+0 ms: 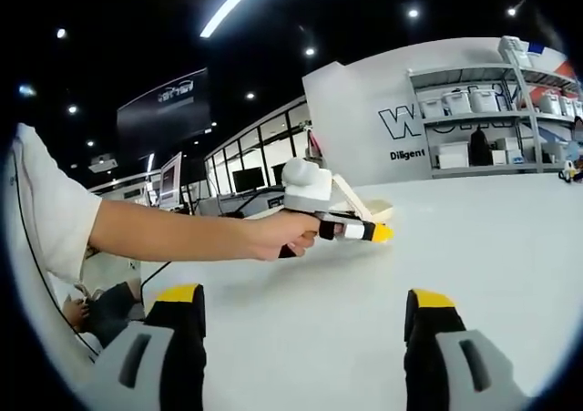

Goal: Place the target food into the container with the food tongs after gripping and lifting it, then release it inside without dropping or visibly crushing the food.

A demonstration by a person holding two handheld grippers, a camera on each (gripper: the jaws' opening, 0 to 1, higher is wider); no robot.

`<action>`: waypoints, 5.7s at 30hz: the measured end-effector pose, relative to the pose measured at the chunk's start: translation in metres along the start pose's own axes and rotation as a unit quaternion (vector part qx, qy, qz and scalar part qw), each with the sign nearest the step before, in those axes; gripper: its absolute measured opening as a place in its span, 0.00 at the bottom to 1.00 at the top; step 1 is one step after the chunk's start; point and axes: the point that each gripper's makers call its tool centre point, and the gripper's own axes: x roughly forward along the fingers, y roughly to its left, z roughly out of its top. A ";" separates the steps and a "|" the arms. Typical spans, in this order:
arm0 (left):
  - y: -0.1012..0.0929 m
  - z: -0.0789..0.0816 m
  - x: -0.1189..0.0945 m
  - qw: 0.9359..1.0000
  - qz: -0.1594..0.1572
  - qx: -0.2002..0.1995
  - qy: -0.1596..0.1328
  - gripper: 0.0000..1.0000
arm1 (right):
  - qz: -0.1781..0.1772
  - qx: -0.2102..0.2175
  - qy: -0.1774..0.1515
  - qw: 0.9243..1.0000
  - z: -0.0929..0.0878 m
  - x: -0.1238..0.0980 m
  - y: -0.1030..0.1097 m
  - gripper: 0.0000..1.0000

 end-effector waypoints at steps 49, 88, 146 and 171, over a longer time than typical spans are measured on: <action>-0.050 -0.015 -0.034 0.997 -0.054 0.049 0.037 0.31 | 0.010 -0.006 -0.026 1.000 0.016 -0.015 0.017 0.87; -0.044 -0.028 -0.076 0.997 -0.055 0.041 0.043 0.31 | 0.019 -0.032 -0.026 0.999 0.019 -0.020 0.046 0.85; -0.036 -0.031 -0.055 0.980 -0.171 0.102 0.025 0.18 | -0.038 -0.056 0.041 0.997 -0.005 -0.016 0.007 0.99; 0.027 0.020 -0.083 0.996 -0.093 0.001 -0.010 0.19 | -0.048 -0.054 0.056 0.996 -0.013 -0.022 0.003 0.99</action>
